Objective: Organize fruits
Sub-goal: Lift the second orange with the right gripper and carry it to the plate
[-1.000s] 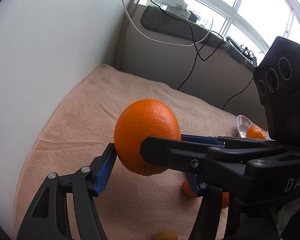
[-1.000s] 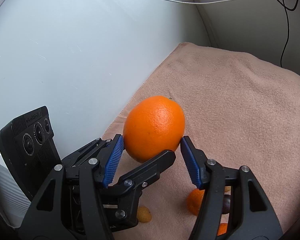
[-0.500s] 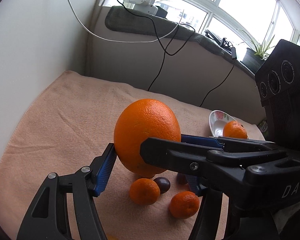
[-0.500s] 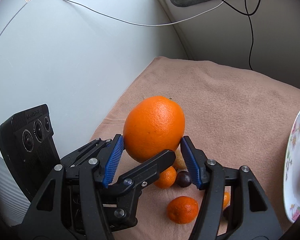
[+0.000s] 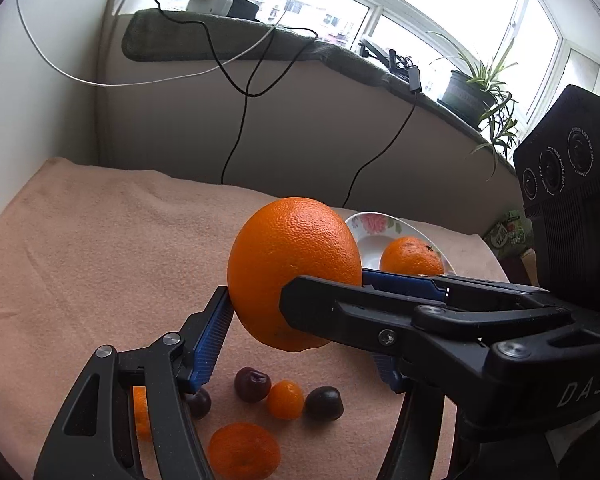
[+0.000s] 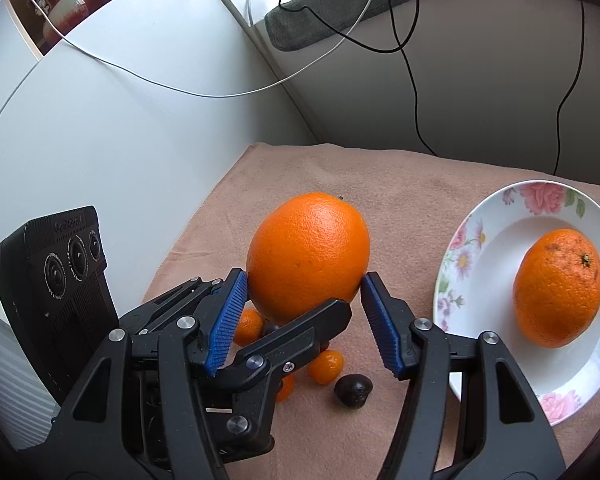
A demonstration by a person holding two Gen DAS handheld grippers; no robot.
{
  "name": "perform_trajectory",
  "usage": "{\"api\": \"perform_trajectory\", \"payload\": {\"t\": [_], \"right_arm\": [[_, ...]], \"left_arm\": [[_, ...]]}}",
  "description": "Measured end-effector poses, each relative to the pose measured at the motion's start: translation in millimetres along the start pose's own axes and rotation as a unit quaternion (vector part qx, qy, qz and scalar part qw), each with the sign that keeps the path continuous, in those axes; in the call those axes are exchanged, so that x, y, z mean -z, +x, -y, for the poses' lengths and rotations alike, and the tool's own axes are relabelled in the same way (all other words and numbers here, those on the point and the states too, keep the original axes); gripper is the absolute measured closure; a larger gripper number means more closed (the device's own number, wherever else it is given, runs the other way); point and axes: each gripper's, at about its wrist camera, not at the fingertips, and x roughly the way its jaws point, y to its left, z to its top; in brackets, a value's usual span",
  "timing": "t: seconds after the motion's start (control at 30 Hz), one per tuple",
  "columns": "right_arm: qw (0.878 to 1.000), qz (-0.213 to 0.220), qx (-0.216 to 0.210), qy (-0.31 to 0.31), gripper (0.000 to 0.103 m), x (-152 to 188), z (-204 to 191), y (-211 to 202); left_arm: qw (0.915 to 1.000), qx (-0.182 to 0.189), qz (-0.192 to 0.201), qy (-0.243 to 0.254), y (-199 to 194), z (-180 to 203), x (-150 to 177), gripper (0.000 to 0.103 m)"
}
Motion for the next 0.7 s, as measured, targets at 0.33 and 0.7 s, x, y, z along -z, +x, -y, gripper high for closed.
{"api": "perform_trajectory", "payload": {"t": [0.33, 0.7], "right_arm": [[0.999, 0.014, 0.030, 0.025, 0.041, 7.6, 40.9, -28.3], [0.998, 0.023, 0.047, 0.042, 0.041, 5.6, 65.2, -34.1]], "left_arm": [[0.9991, 0.032, -0.018, 0.018, 28.7, 35.8, -7.6, 0.039], [0.9978, 0.040, -0.038, 0.036, 49.7, 56.8, -9.9, 0.040]]}}
